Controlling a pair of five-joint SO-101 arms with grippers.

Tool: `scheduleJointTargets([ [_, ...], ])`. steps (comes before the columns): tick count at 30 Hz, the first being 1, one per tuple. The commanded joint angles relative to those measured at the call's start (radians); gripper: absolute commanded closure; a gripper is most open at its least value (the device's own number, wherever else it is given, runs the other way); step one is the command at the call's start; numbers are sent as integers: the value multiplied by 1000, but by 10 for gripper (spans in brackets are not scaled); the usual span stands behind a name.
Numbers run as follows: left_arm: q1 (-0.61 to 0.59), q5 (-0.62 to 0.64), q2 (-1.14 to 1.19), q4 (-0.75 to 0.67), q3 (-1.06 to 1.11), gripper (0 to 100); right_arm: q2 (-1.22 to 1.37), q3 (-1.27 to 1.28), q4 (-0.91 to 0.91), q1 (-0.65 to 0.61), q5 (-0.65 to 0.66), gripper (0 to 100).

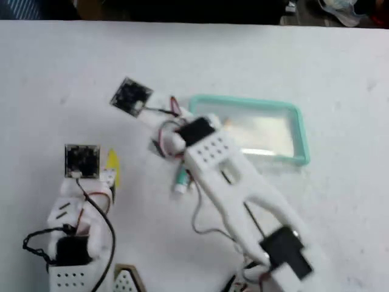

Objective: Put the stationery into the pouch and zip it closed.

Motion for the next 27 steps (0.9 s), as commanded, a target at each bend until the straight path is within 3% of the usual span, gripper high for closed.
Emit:
scheduleJointTargets([
  [1, -7, 6, -18, -52, -11, 850, 111, -117, -1, -5, 9, 751],
  [9, -7, 6, -18, -52, -11, 850, 349, -193, -1, 35, 11, 751],
  [15, -5, 6, -18, -52, -11, 850, 367, -186, 4, 104, 9, 751],
  [27, -5, 6, -18, -51, -9, 850, 375, -183, 111, 65, 9, 787],
])
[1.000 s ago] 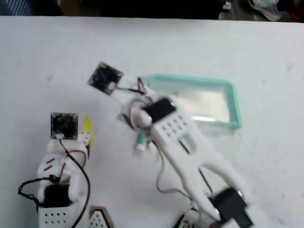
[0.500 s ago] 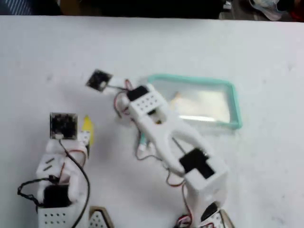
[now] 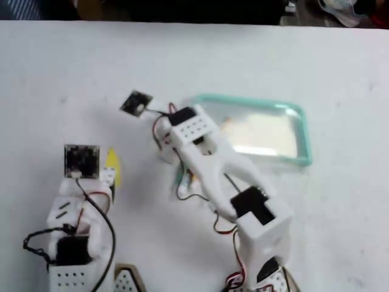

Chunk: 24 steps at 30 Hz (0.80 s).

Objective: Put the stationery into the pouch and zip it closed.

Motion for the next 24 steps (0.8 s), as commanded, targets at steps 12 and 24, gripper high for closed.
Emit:
scheduleJointTargets([
  [12, -5, 6, -18, -31, -9, 850, 90, -38, -7, 39, 3, 829],
  [24, -5, 6, -18, -31, -8, 850, -87, -40, -22, 45, -3, 959],
])
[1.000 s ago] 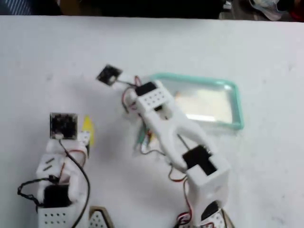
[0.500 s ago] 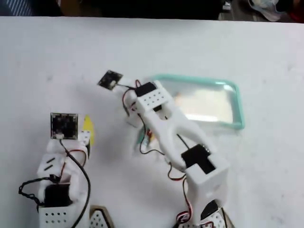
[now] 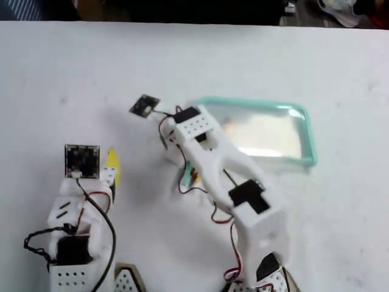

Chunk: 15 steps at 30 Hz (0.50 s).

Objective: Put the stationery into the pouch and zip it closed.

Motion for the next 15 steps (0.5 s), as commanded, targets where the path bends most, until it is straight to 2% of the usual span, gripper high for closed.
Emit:
scheduleJointTargets([
  [1, -5, 6, -18, -31, -8, 850, -174, -25, -8, 10, -2, 961],
  [7, -5, 6, -18, -55, 8, 850, -401, -18, 5, 47, -3, 961],
  [12, 51, 3, -18, -60, 18, 850, -584, -18, 33, 148, -3, 961],
  [15, 54, -40, -18, -60, 20, 850, -685, -18, 35, 203, -5, 961],
])
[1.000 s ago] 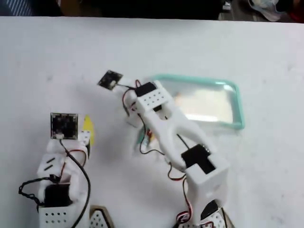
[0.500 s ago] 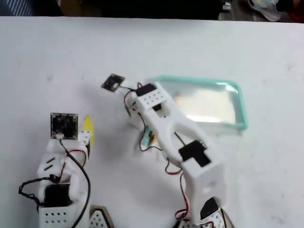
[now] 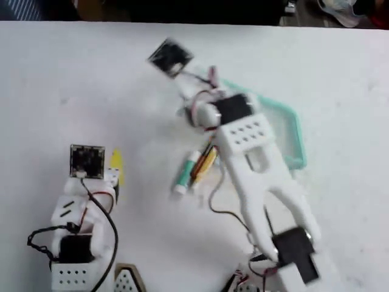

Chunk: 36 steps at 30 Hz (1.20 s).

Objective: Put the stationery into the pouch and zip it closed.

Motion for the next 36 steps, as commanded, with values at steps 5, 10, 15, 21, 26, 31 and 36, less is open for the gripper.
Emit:
scheduleJointTargets([
  [5, 24, -44, -18, -35, -9, 850, -260, -21, 4, 88, -3, 961],
  [10, 24, -48, -18, -34, -11, 850, -372, -20, 4, 134, -101, 961],
  [15, 24, -48, -18, -34, -14, 849, -427, 8, 15, 140, -143, 961],
  [21, 108, -48, -18, 25, -91, 841, -464, 87, 64, 142, -143, 961],
  [26, 260, -48, -18, 167, -256, 748, -576, 109, 88, 143, -143, 961],
  [31, 394, -41, -18, 187, -394, 763, -685, 117, 70, 134, -150, 961],
  [36, 654, -40, -18, 203, -397, 763, -691, 118, 104, 114, -161, 961],
])
